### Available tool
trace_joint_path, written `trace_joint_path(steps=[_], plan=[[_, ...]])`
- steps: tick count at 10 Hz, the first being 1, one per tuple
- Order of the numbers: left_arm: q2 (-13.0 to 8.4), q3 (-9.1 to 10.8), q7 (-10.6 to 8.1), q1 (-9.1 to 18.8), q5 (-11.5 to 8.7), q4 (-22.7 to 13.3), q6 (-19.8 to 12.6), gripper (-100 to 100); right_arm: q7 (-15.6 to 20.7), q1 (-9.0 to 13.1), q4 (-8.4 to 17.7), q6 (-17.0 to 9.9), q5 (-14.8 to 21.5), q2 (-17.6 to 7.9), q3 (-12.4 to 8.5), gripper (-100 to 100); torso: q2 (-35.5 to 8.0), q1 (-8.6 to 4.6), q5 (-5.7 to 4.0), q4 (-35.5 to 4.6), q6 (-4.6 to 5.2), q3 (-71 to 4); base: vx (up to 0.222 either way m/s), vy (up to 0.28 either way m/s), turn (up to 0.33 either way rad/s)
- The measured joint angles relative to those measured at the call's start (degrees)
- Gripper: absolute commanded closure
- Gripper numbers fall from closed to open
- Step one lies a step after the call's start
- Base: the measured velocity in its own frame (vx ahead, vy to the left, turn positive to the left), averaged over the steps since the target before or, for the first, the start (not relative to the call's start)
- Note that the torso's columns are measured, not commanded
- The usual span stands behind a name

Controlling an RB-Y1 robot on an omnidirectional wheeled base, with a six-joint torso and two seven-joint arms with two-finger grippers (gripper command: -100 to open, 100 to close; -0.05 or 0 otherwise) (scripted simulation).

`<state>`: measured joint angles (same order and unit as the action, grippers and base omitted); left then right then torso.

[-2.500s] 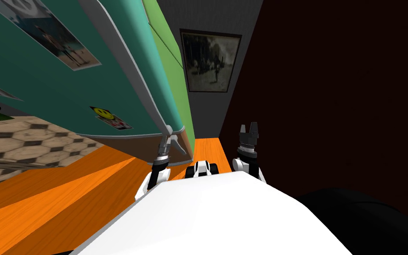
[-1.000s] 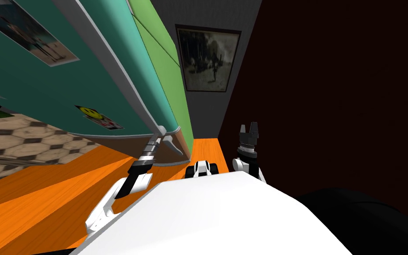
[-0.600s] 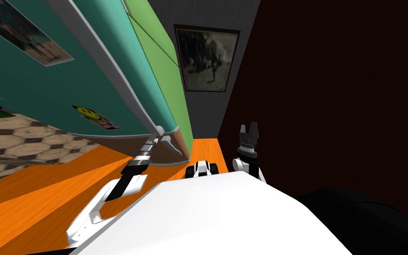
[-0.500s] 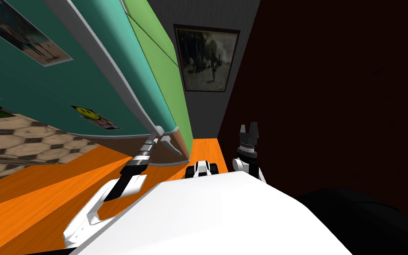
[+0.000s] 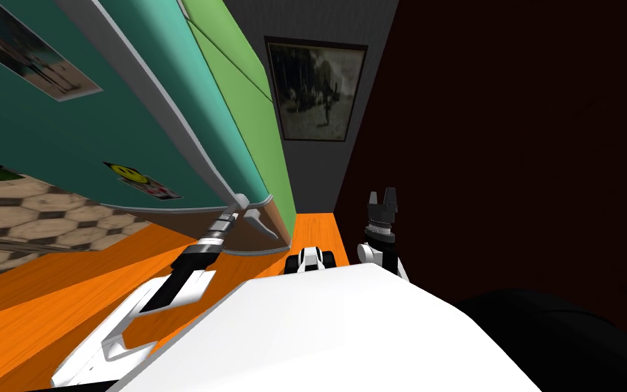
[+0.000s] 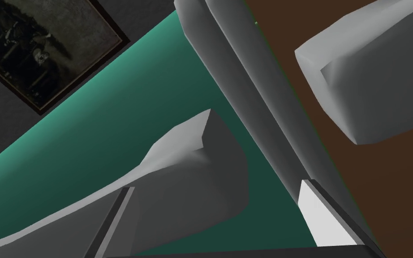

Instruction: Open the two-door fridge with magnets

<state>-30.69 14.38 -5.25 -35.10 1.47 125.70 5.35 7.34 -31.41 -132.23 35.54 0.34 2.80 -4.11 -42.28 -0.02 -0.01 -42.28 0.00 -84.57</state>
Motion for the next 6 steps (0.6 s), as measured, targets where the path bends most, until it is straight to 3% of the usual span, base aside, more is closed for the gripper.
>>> trace_joint_path(steps=[6], plan=[[-6.42, 2.93, -1.29, -2.32, -0.05, 3.90, -8.94, -100, 0.00, 0.00, 0.00, 0.00, 0.00, 0.00, 0.00, 0, 0.00, -0.02, -0.01, 0.00, 0.00, 0.00, 0.006, -0.043, 0.010]])
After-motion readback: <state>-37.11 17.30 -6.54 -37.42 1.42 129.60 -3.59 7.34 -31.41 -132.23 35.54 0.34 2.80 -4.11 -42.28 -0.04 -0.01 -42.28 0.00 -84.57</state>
